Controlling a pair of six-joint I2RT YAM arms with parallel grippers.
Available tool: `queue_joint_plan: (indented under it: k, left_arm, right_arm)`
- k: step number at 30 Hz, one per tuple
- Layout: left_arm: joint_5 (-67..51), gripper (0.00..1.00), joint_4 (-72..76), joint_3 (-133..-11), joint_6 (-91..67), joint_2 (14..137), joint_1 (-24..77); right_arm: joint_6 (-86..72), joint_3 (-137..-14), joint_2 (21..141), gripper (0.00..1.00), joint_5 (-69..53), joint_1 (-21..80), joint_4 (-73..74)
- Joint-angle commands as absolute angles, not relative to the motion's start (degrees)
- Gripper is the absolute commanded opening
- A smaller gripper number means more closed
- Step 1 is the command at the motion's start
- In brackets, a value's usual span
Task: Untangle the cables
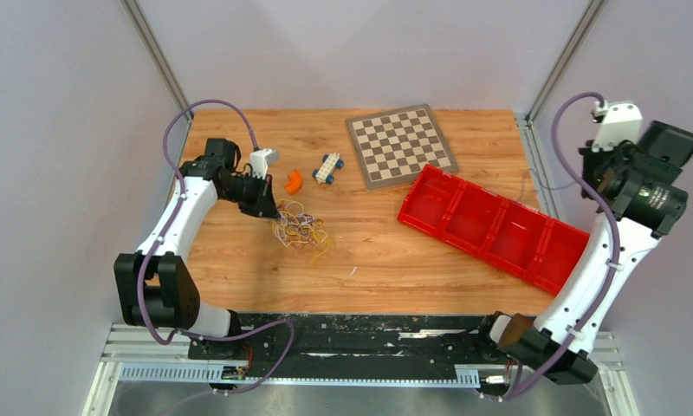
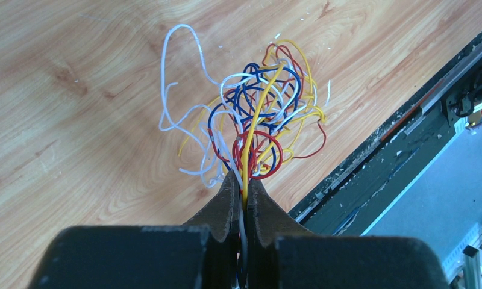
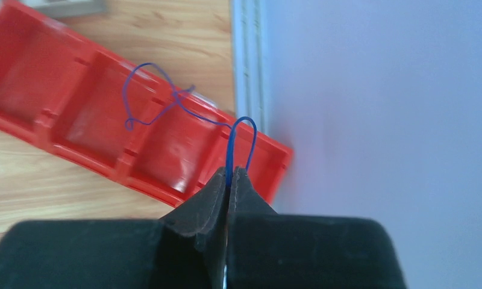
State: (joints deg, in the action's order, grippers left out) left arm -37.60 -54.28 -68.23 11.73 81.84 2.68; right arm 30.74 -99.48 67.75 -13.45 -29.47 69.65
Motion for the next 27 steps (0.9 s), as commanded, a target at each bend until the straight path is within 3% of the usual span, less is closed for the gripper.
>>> queue_joint_plan:
  k: [1,8,27]
  left_arm:
    - [-38.4,0.01,-52.3,-70.9,9.7,82.5,3.5]
    - [-38.3,0.01,-51.2,-70.4,8.3,82.7,4.3]
    - [-35.5,0.0,-52.3,-73.3,7.9,85.6,5.9]
  right_arm:
    - [42.3,-105.5,71.0,0.0,-19.5,-43.3,74.1]
    - [50.2,-103.0,74.4,0.0,-22.0,-56.9,71.8]
    - [58.5,-80.3,73.4,0.0,-19.9,-54.4,52.2]
